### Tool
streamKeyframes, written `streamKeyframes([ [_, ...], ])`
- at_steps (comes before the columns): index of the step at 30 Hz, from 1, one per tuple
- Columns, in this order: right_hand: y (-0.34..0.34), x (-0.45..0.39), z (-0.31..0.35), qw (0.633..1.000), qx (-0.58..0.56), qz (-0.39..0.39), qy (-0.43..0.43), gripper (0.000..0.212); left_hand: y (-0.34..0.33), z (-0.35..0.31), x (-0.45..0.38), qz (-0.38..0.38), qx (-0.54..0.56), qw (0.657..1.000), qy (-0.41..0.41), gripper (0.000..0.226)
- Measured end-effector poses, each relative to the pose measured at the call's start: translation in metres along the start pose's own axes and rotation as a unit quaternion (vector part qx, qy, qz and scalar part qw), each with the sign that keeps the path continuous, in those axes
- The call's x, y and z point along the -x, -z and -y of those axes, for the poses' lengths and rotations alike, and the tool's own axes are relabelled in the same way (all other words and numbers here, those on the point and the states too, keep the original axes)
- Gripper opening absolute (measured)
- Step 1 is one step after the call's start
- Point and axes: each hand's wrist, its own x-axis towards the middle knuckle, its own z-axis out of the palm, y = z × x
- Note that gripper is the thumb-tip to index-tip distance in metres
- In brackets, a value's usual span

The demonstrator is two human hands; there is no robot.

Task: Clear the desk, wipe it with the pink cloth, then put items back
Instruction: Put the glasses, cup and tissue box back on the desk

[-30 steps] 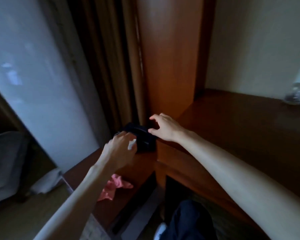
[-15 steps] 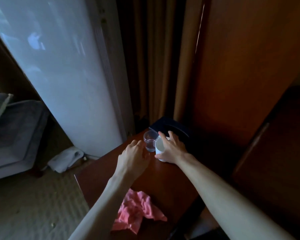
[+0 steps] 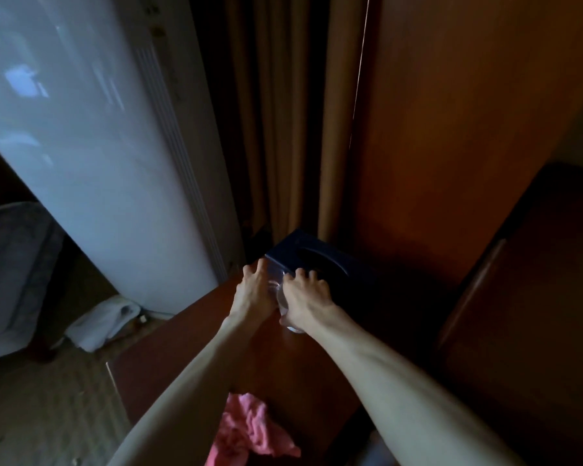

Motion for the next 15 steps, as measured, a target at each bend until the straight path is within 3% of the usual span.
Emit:
streamKeyframes([
  [3, 0.032, 0.02, -0.005, 0.999, -0.039, 0.015, 0.007, 0.081, 0.019, -0.015, 0.012, 0.011, -0.027, 1.0, 0.0, 0.065],
  [8, 0.13, 0.081, -0.024, 0.995, -0.071, -0.03, 0.058, 0.086, 0.092, -0.069, 0.04, 0.011, -0.06, 0.998, 0.007, 0.081],
  [15, 0.26, 0.216, -0.102, 0.991, -0.021, -0.099, 0.083, 0.078, 0.167, -0.22, 0.12, -0.036, -0.084, 0.986, -0.137, 0.067],
])
